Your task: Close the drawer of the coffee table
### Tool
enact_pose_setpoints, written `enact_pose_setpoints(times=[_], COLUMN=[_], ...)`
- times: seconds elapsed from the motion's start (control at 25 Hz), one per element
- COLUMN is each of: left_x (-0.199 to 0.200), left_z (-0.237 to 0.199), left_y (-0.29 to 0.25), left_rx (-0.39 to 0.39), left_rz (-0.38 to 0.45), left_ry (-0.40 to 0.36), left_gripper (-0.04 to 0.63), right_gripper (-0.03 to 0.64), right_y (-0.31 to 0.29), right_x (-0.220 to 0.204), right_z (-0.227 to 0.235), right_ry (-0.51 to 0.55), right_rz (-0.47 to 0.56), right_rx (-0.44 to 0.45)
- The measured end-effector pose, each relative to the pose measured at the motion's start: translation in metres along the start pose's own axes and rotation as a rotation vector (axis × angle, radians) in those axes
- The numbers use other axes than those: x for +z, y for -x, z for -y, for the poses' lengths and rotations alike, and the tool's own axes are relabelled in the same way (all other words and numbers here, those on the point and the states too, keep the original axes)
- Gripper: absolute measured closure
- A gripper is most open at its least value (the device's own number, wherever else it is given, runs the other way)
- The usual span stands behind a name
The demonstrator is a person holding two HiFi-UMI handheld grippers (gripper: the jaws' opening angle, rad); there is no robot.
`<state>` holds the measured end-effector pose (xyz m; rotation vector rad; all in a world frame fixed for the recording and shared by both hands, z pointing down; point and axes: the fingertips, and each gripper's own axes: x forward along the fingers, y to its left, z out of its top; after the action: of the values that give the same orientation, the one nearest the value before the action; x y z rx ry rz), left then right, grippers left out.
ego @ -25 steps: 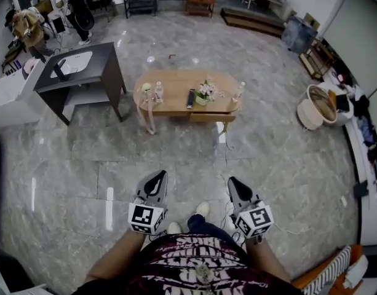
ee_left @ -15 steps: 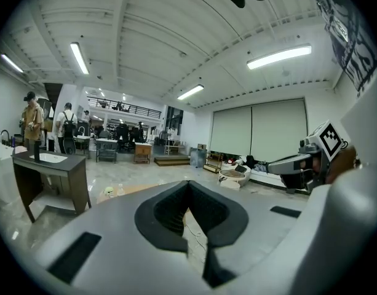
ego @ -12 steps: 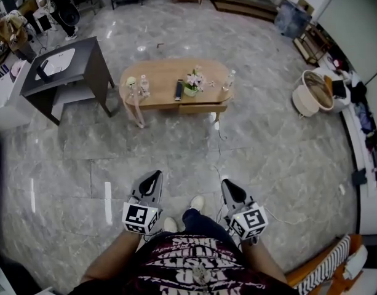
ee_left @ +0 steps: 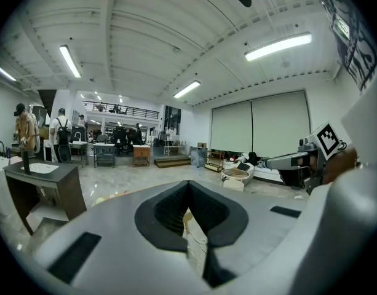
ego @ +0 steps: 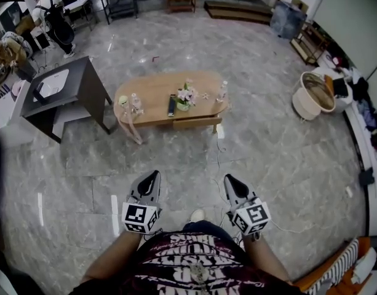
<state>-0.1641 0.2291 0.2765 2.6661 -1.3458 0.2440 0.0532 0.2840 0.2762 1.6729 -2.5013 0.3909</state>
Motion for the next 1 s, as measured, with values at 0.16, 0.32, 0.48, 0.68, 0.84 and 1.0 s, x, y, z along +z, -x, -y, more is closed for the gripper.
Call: enact_pose_setpoints(times=[0.16,0.32,0.48,0.68,0.84,1.0], left_x=[0.023,0.024,0.020,0.019,0.008,-0.004], left_z=[0.001,0.011,0.008,0.001,0.008,0.009], left_y=[-0.028,-0.041,-0.042,-0.049,-0.060,-0.071], left_rx=[0.048,0.069,0.091,0.104,0.075,0.049], left_rz=[0.040,0.049,0.016,-0.017,-0.055,-0.079], left_ry=[-0.009,-0.020,-0.023,-0.017,-0.013,-0.017], left_gripper=[0.572,0.572,0.572,0.572,0.572,0.572], right_gripper=[0.581,0.581,0.581,0.581,0.581,0.581], right_y=[-0.012,-0.019,-0.021,-0.030,-0.033,-0.039], right_x=[0.018,0.018,0.014,0.016,0.004,-0.012], right_z=[0.026,0.040,0.046,0.054,0.064,0.077], right_ry=[0.014,0.030,0.006,-0.010,-0.036,-0.080], right_rz=[0.022,0.020,0.012,0.003,-0.014,-0.029], right_rx=[0.038,0.066,0.087,0.086,0.075,0.040])
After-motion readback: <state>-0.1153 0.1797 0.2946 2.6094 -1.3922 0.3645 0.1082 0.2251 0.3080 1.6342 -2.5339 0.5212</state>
